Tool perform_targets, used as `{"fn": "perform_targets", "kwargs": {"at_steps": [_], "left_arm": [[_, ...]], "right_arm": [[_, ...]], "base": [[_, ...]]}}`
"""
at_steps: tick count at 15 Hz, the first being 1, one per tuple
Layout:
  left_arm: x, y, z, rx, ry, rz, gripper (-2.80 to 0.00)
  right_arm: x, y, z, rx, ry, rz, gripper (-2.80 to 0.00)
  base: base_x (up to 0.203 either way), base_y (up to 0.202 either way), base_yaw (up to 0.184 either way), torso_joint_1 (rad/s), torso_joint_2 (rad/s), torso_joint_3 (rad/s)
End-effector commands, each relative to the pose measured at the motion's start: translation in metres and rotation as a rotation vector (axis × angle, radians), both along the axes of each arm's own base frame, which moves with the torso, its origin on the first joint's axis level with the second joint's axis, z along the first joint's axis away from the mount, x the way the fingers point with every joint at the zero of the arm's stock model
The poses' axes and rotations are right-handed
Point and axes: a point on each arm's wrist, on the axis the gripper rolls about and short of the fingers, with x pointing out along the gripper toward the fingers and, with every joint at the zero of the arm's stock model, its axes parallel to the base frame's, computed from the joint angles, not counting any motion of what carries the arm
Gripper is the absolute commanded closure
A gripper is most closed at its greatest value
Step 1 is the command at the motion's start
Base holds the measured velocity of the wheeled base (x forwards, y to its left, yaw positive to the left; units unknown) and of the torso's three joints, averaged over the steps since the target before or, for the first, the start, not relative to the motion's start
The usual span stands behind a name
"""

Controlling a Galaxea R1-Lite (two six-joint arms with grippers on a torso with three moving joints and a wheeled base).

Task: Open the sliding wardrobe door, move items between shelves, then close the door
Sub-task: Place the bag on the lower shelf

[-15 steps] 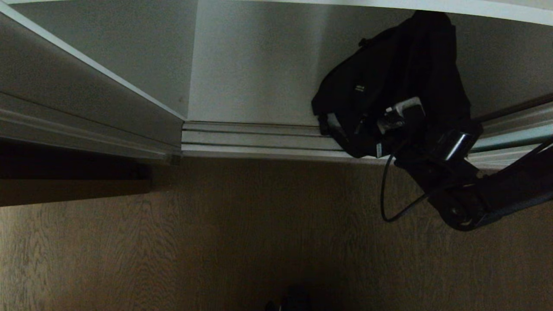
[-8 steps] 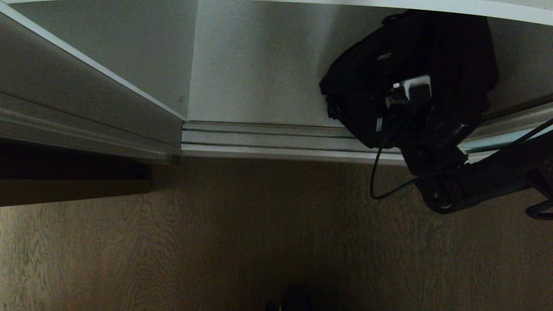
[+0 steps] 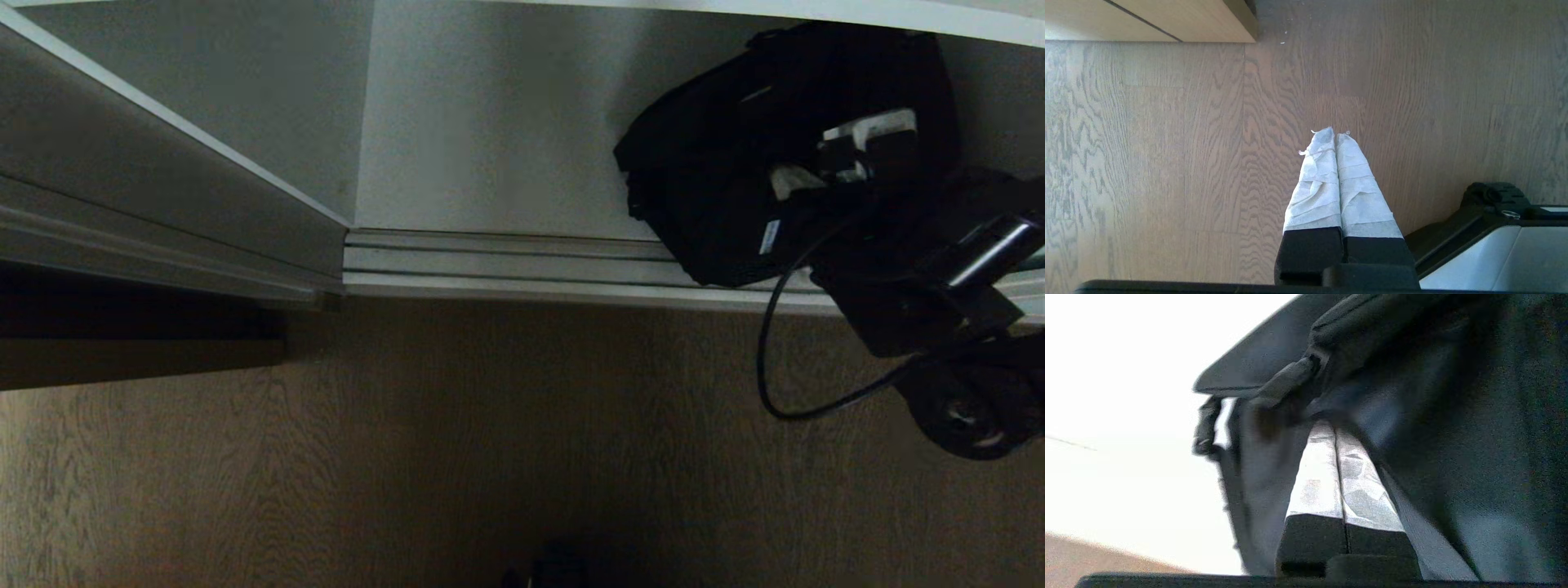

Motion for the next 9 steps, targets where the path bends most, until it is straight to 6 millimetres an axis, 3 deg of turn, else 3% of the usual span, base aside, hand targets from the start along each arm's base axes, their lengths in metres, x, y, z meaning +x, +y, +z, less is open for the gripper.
{"fn": "perform_targets", "kwargs": {"at_steps": [1,3,6,9], "left_arm": [[0.000,0.000,0.000,0.000,0.000,0.000,0.00],[0.000,0.000,0.000,0.000,0.001,0.000,0.00],[0.000,0.000,0.000,0.000,0.000,0.000,0.00],[0.000,0.000,0.000,0.000,0.000,0.000,0.00]], "right_arm": [[-0.059,-0.010,0.017,0.006,0.015,0.053,0.00],[-0.101,-0.017,-0.004,-0.029,0.143,0.110,0.00],[-0.157,-0.041,-0.019,-0.044,0.213,0.128,0.00],[-0.200,-0.072,-0.034,-0.051,0.268,0.063,0.00]], "base": [[0.000,0.000,0.000,0.000,0.00,0.000],[0.000,0.000,0.000,0.000,0.00,0.000],[0.000,0.000,0.000,0.000,0.00,0.000],[0.000,0.000,0.000,0.000,0.00,0.000]]}}
